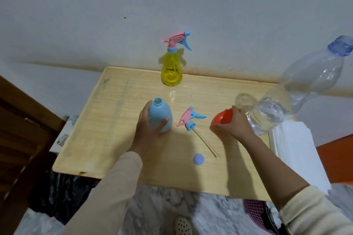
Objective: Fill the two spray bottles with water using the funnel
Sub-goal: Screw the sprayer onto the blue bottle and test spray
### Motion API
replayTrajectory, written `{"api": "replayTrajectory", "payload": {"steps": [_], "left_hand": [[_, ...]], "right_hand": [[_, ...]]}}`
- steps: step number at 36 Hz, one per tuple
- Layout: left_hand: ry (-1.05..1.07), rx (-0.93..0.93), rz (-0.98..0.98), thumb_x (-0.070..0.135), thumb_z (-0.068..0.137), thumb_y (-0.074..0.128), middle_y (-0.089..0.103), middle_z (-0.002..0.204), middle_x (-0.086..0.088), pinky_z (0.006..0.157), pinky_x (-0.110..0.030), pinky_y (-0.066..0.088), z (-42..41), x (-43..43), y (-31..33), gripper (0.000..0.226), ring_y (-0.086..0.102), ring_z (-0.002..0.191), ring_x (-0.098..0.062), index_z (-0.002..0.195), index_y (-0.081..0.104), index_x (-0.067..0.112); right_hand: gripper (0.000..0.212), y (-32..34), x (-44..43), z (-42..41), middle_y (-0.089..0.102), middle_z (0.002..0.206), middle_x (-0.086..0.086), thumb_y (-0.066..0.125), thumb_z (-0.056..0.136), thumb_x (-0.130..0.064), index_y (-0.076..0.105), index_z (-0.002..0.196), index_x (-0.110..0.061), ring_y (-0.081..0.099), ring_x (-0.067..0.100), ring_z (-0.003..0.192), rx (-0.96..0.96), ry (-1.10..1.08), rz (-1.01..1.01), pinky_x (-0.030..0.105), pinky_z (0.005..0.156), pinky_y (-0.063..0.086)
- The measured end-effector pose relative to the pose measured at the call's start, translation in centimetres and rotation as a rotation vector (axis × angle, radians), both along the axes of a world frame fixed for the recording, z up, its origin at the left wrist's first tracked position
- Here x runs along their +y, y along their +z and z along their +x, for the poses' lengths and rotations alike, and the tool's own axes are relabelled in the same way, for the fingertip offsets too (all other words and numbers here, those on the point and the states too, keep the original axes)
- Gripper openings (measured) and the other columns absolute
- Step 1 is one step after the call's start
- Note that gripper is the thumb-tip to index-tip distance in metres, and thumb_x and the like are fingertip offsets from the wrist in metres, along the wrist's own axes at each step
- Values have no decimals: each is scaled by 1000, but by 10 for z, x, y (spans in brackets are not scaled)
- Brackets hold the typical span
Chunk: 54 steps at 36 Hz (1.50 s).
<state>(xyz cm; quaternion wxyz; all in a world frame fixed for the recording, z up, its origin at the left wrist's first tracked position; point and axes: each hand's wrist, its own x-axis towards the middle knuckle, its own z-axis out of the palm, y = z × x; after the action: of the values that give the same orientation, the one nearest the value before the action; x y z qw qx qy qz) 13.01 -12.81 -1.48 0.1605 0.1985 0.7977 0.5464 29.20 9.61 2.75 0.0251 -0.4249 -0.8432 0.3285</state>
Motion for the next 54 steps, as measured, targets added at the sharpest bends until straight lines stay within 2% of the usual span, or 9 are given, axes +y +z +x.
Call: {"api": "replayTrajectory", "payload": {"steps": [5, 12, 17, 20, 31, 36, 42, 47, 54], "left_hand": [[-6, 16, -7, 62, 65, 68, 48, 137, 1, 97, -46, 49, 0, 0, 1, 94, 50, 122, -20, 143, 35, 24], [-2, 1, 4, 64, 64, 68, 48, 136, 0, 95, -44, 51, 1, 1, 2, 94, 51, 121, -20, 143, 35, 23], [-9, -7, 4, 64, 65, 70, 50, 136, 1, 95, -44, 51, -2, 0, -2, 92, 52, 121, -18, 142, 36, 26], [-11, -1, 11, 62, 66, 70, 49, 137, 2, 96, -43, 51, -2, 0, -4, 92, 50, 122, -17, 143, 35, 26], [-11, -25, 18, 62, 66, 66, 41, 143, 7, 105, -44, 43, 1, 2, -6, 94, 41, 129, -15, 146, 28, 30], [-11, -23, -7, 64, 69, 67, 44, 140, 5, 102, -48, 44, -1, 2, -7, 91, 45, 127, -18, 145, 30, 30], [1, -50, 5, 70, 65, 69, 44, 142, 3, 104, -50, 42, -2, 1, -10, 97, 46, 129, -21, 144, 30, 30], [-37, -51, 1, 65, 65, 72, 45, 140, -2, 101, -51, 44, -7, 1, -11, 98, 48, 126, -25, 143, 32, 23], [-54, -27, -17, 57, 66, 70, 44, 139, -2, 101, -47, 46, -5, 1, -8, 96, 47, 125, -22, 145, 30, 19]], "right_hand": [[82, -11, 1, 6, 44, 130, 15, 83, 67, -27, 35, 130, -6, 43, 22, 110, 73, 7, -32, 30, 83, 37], [94, -7, -4, 4, 14, 155, 10, 78, 74, -30, 21, 146, -9, 20, 26, 141, 122, 54, 32, 36, 113, 26], [55, -2, -24, -16, 42, 133, 11, 70, 79, -18, 49, 127, -4, 47, 26, 119, 212, 169, 225, 25, 95, 31], [38, -10, -42, -37, 51, 115, 12, 63, 79, -15, 56, 114, -2, 50, 27, 107, 145, 223, 132, 30, 83, 38], [38, -49, -63, -72, 51, 113, 22, 52, 93, -26, 53, 113, 5, 49, 35, 104, -6, 263, 61, 34, 84, 35], [27, -13, -64, -84, 59, 103, 21, 54, 92, -18, 62, 109, 1, 53, 32, 98, 343, 203, -7, 22, 69, 26], [17, 70, -80, -106, 64, 104, 3, 57, 91, -10, 61, 107, -12, 56, 12, 91, 807, 125, -164, 6, 72, 40], [14, 115, -97, -112, 61, 94, 1, 58, 91, -8, 58, 102, -15, 55, 10, 86, 1062, 108, -312, 9, 72, 43], [21, 131, -111, -120, 63, 112, 14, 59, 88, -18, 60, 105, -5, 59, 28, 101, 1146, 146, -345, 27, 87, 50]]}}
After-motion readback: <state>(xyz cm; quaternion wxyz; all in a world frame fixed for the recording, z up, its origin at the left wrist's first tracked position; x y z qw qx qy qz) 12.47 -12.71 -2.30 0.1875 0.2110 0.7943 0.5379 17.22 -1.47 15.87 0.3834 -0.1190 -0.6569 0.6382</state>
